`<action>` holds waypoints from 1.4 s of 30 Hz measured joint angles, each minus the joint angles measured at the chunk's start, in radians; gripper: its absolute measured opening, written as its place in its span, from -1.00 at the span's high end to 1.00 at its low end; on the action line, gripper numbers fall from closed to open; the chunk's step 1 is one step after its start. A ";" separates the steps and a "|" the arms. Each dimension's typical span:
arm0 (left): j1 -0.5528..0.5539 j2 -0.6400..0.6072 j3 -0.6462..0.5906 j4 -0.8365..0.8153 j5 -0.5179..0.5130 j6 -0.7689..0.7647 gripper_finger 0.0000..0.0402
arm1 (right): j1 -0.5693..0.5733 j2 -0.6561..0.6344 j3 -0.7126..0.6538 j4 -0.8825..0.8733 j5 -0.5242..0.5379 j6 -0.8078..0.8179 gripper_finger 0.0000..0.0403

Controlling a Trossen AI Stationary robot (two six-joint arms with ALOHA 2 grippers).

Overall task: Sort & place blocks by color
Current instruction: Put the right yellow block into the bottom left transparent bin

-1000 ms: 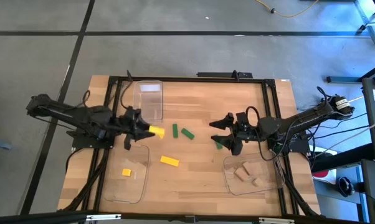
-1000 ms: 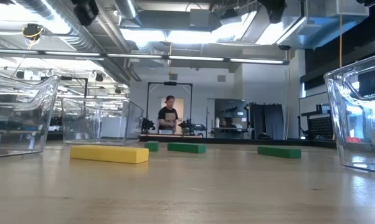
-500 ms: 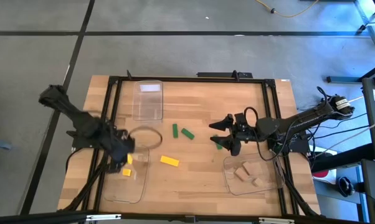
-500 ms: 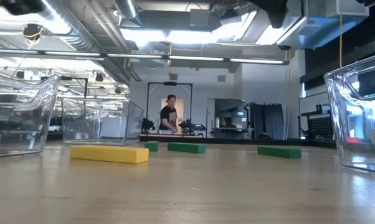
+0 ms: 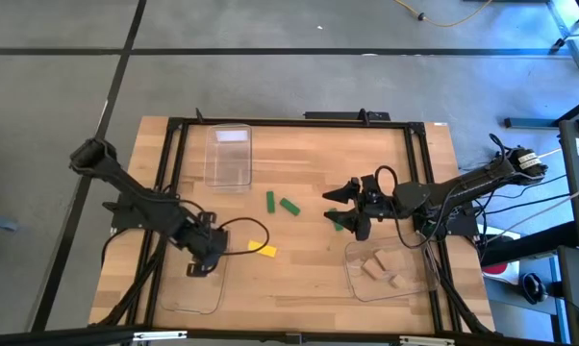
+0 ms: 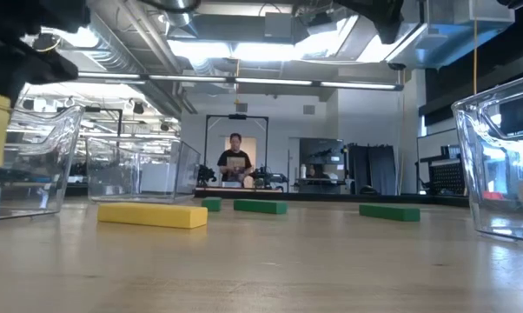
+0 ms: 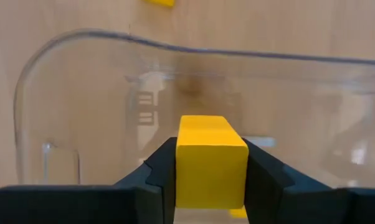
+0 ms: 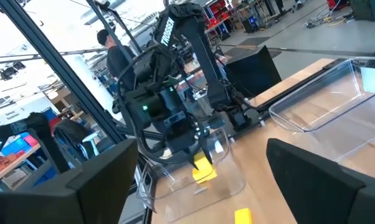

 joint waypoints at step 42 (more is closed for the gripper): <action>0.060 -0.046 -0.076 0.075 0.164 -0.013 0.03 | 0.000 0.000 0.000 0.000 0.000 -0.001 -0.77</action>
